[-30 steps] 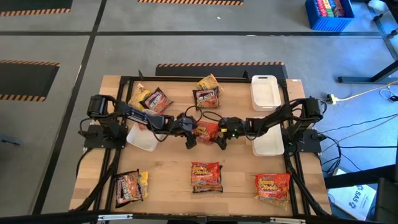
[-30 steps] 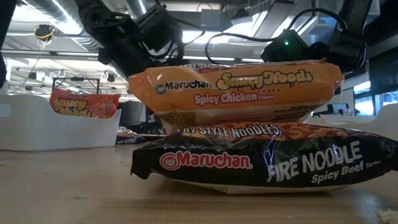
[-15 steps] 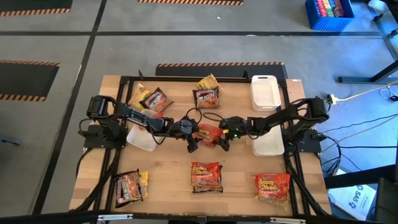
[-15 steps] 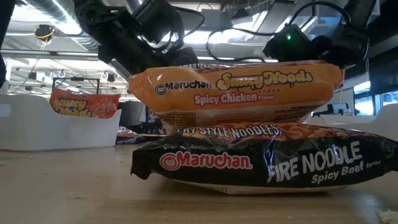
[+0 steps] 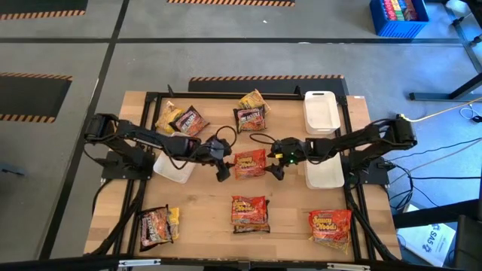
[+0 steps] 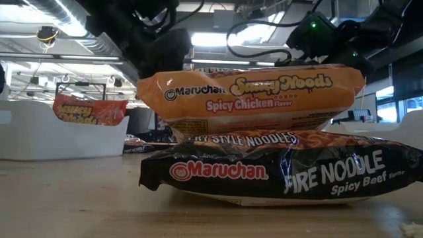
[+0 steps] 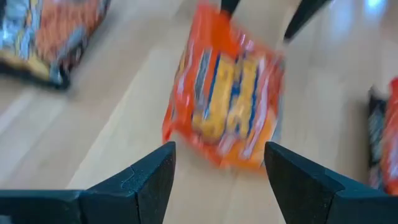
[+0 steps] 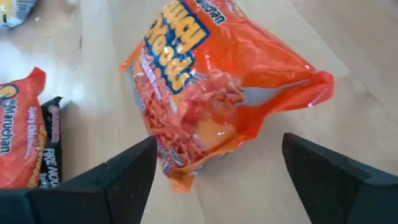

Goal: Sort Maruchan noodles
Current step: Put the top orange noodle into the left white bin

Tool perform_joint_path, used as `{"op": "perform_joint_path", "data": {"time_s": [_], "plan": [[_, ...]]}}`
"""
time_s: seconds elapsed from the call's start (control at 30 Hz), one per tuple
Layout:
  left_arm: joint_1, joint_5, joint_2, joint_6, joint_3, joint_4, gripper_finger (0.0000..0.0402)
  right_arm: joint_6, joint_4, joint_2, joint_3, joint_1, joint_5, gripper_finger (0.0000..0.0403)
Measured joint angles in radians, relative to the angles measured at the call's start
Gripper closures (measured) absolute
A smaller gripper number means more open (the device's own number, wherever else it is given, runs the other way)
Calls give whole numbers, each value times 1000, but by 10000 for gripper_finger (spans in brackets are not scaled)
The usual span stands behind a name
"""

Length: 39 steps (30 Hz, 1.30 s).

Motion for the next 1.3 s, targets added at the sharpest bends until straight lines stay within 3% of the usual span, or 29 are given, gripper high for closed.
{"op": "perform_joint_path", "data": {"time_s": [0.17, 0.57, 0.87, 1.3], "plan": [[-8, 26, 43, -3, -5, -25, 163, 34, -2, 29, 0, 0, -2, 79], [-28, 47, 213, 2, -11, 129, 163, 98, 63, 114, -1, 1, -1, 79], [-27, -4, 231, 11, -11, 154, 163, 95, 100, 114, -1, 15, -10, 79], [-28, -2, 231, 53, -12, 285, 163, 29, 312, 128, -1, 16, -33, 79]]}}
